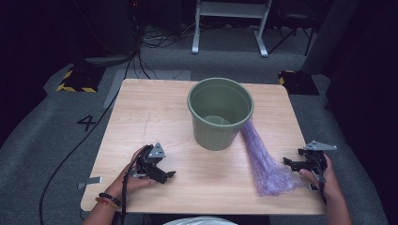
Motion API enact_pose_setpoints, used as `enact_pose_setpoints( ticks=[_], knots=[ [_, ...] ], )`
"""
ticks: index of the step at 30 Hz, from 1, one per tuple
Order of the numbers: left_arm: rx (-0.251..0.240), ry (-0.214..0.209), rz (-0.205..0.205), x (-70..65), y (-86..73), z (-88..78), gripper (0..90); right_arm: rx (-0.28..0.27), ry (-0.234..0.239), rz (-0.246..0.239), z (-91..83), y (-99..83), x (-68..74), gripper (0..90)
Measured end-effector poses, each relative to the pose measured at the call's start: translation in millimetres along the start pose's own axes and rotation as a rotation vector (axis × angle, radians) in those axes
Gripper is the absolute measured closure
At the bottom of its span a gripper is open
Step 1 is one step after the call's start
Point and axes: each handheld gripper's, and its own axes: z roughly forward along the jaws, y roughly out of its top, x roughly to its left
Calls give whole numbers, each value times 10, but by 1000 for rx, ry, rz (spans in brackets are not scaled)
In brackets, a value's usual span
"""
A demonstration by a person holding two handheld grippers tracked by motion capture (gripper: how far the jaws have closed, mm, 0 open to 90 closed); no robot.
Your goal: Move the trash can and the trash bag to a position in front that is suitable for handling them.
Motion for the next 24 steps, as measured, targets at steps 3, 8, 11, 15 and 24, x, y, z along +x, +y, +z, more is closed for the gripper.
enact_pose_setpoints(
  ticks=[3, 8, 11, 15, 24],
  knots=[
    [0, 0, 0, 0, 0, 0, 0, -1, 2, -2, 1, 0, 1, 149],
    [-2, -2, 0, 2, -3, -1, 0, -1, 5, -3, 0, 0, 2, 151],
    [-1, -1, 0, 3, -3, -2, 0, 0, 6, -4, 1, 1, 2, 151],
    [-1, 0, 0, 4, -3, -1, 0, -1, 7, -6, 1, 1, 2, 153],
    [-2, 2, -3, 8, -1, 0, 0, -22, 36, -72, 6, 20, 57, 200]
  ],
)
